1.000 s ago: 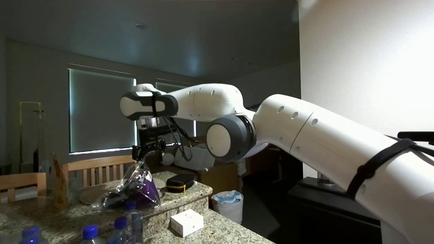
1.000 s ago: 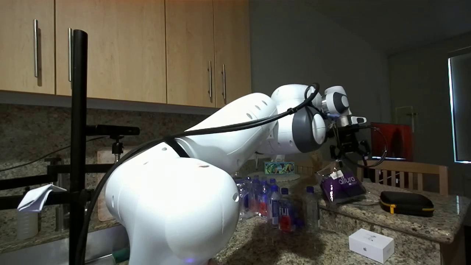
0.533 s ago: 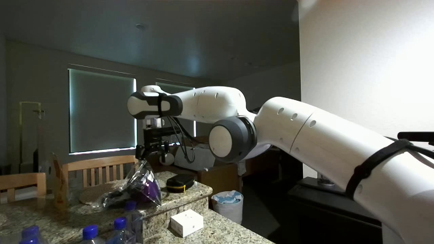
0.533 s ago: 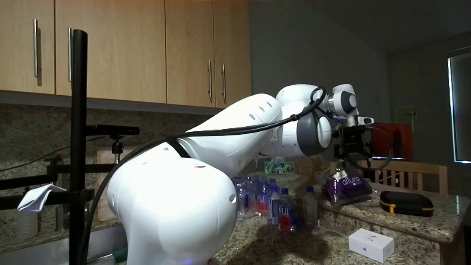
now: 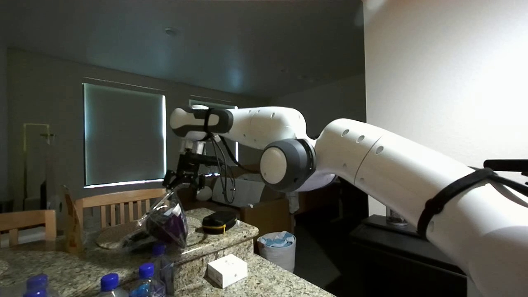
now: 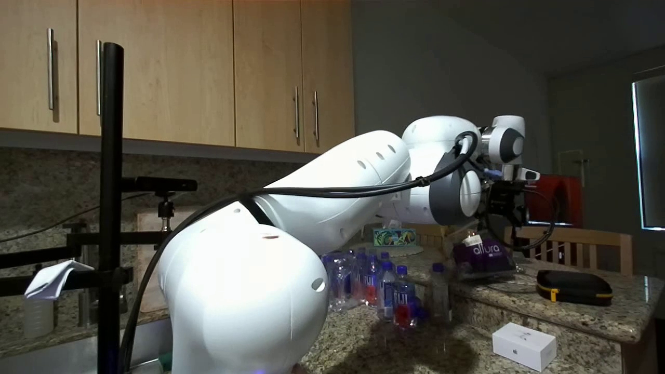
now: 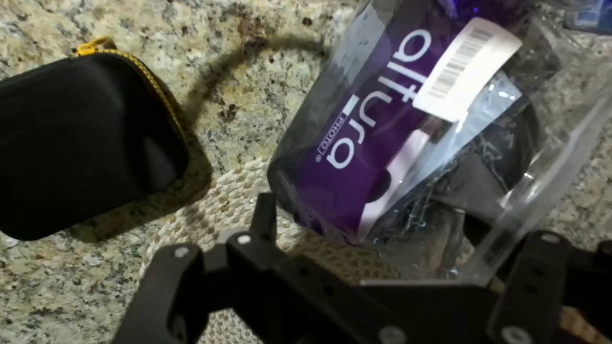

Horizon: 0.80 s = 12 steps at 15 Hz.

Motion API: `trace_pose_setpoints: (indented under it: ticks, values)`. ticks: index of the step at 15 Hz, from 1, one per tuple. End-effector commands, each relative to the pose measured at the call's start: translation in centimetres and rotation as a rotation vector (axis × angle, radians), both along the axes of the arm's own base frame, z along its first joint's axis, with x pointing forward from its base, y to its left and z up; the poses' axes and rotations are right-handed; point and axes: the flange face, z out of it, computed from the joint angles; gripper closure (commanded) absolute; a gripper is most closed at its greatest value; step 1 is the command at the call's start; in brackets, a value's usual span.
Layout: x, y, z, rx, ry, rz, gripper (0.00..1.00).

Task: Move the purple plastic bag up

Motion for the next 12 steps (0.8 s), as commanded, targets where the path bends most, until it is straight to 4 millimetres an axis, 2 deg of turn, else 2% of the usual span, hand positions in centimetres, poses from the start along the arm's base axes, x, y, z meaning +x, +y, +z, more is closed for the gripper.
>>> trace_pose_setpoints:
  ticks: [1,4,9,12]
  values:
    - [0.0,-1.8,2.8,0.107,-0.059,-0.023,0.0]
    - [0.2,-1.0,1.8,0.081,-0.05,-0.018,0.0]
    - [0.3,3.3,-1.8,-0.024,0.003,0.023,0.0]
    - [0.1,5.4,-2.7,-0.061,0.021,0.061,0.0]
